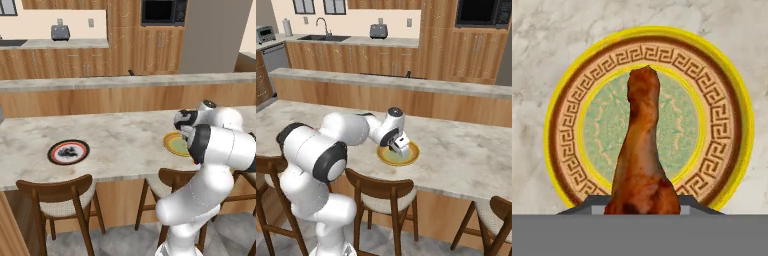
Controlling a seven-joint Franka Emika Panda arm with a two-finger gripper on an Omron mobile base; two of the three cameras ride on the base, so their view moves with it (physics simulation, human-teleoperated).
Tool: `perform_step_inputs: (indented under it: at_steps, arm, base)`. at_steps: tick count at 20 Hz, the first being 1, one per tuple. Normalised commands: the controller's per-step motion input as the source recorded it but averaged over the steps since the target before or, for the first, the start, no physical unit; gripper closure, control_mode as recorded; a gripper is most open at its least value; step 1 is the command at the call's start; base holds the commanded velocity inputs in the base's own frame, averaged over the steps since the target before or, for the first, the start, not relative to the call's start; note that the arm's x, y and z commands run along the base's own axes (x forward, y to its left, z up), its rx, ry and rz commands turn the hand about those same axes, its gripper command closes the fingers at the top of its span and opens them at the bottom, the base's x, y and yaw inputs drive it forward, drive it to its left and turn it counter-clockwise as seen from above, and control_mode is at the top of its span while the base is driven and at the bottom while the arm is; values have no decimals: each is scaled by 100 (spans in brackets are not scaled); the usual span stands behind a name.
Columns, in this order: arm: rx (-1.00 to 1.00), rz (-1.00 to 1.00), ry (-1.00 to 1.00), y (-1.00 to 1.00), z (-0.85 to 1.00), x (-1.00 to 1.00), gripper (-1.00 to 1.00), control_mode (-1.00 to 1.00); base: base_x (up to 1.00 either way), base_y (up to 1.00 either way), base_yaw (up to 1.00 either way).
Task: Take the chicken drumsticks from the pan and place one on each plate on the dining counter.
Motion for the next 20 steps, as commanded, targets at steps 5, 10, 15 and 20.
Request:
perform_step_inputs:
  at_steps: [5, 10, 15, 20]
  arm:
    - [-3, 8, 2, -15, -83, 70, 100, -100]
    - [-8, 3, 0, 0, -47, 27, 100, -100]
    - [-21, 0, -13, 24, 5, -7, -100, -100]
    - [-24, 0, -18, 28, 26, -2, -100, -100]
  base:
    - [0, 0, 0]
    - [0, 0, 0]
    - [0, 0, 0]
    - [0, 0, 0]
